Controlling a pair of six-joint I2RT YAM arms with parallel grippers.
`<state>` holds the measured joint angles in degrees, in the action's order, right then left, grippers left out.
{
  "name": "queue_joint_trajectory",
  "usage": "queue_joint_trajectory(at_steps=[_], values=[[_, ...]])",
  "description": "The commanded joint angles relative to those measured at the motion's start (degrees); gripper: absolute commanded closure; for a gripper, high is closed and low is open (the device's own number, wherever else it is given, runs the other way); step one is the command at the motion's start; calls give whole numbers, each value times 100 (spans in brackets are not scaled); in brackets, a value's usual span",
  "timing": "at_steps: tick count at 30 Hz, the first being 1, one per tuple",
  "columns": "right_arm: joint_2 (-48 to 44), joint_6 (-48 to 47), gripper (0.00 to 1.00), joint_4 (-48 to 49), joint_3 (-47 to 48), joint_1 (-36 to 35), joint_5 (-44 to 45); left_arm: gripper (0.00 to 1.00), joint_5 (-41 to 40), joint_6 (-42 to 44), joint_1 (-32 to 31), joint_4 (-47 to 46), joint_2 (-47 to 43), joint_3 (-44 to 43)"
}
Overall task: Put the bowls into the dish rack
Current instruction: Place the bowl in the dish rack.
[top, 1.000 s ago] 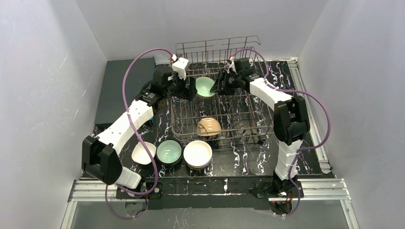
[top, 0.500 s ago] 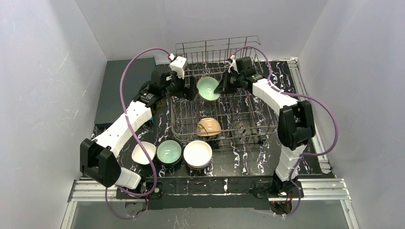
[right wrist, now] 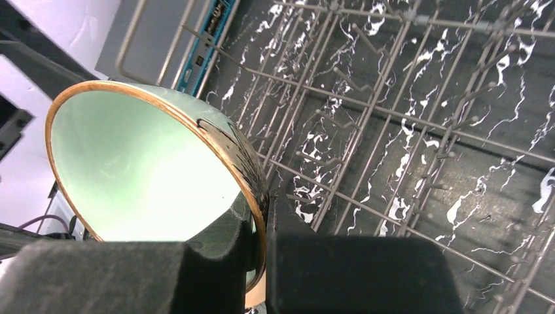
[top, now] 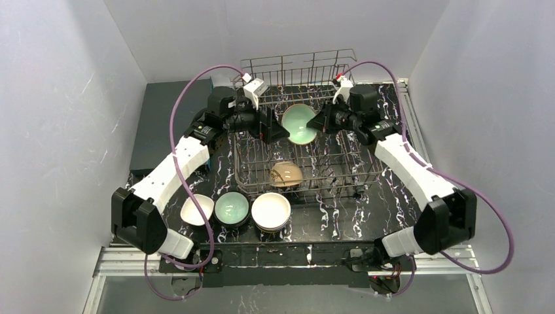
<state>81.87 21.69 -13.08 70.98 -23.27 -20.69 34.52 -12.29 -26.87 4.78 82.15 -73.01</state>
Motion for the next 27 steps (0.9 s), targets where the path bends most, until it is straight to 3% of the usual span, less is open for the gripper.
queue_joint_trajectory(at_steps=[1,13,27], values=[[-582,-146,99,789,-105,17,-50,2,1502,-427,22,-445,91,-176],[-885,36,99,1264,-386,23,-499,11,2304,-1209,0,-824,671,-409],[-902,305,99,1800,-648,21,-846,23,2060,-1179,-81,-821,676,-368]])
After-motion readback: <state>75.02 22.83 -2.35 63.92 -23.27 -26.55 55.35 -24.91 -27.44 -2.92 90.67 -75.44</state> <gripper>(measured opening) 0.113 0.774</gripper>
